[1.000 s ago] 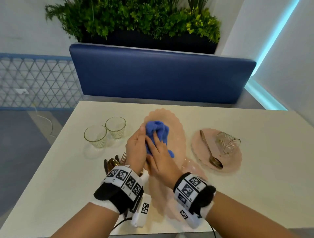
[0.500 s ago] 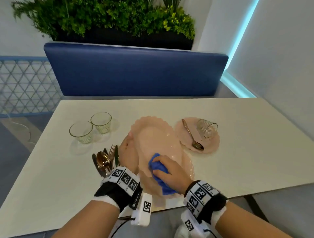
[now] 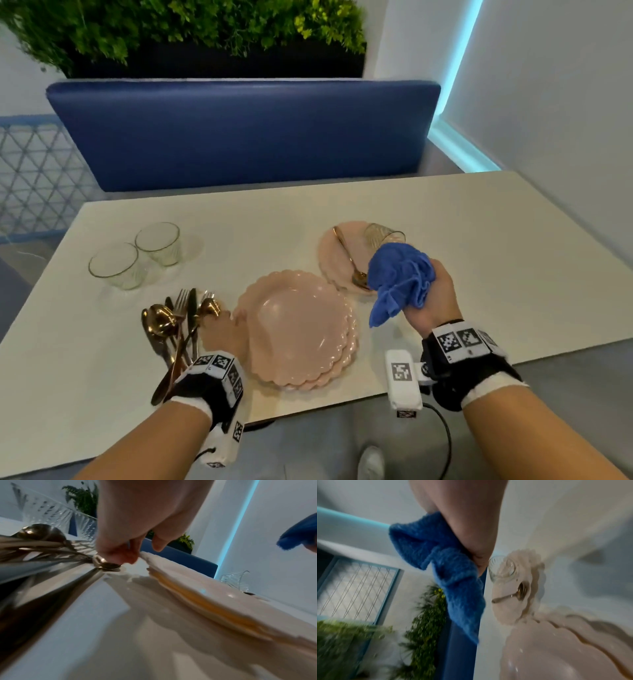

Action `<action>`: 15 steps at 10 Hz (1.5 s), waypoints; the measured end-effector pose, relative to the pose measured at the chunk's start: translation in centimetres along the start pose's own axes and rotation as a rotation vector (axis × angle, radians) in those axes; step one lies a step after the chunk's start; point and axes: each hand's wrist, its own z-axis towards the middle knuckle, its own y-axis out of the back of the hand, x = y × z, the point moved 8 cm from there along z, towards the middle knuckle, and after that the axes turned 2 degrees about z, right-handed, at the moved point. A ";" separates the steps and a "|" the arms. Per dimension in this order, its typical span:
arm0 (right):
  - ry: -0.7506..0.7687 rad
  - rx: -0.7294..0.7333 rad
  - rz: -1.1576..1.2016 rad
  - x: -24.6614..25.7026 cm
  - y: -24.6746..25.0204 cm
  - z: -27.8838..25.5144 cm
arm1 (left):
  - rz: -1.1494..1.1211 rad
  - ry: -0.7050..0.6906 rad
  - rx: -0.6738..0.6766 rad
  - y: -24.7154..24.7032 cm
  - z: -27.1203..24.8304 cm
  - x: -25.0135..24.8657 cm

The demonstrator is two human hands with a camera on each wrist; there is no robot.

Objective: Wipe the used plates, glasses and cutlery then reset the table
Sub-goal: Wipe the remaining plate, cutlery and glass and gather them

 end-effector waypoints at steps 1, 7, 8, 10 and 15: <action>0.022 0.111 0.130 2.2 3.4 3.0 | 0.060 0.010 -0.189 1.2 -0.7 -3.2; -0.191 0.179 -0.343 8.2 8.6 13.1 | 0.138 -0.205 0.381 -8.6 1.8 -36.0; -0.116 0.177 -0.529 8.6 8.5 14.1 | 0.321 -0.425 0.360 -9.3 2.2 -37.4; 0.310 0.400 -1.125 8.9 3.9 14.2 | -0.575 -0.004 0.576 -11.6 5.1 -34.0; 0.697 0.695 -1.642 4.2 -11.7 10.2 | -1.362 -0.223 0.732 -3.2 1.5 -30.8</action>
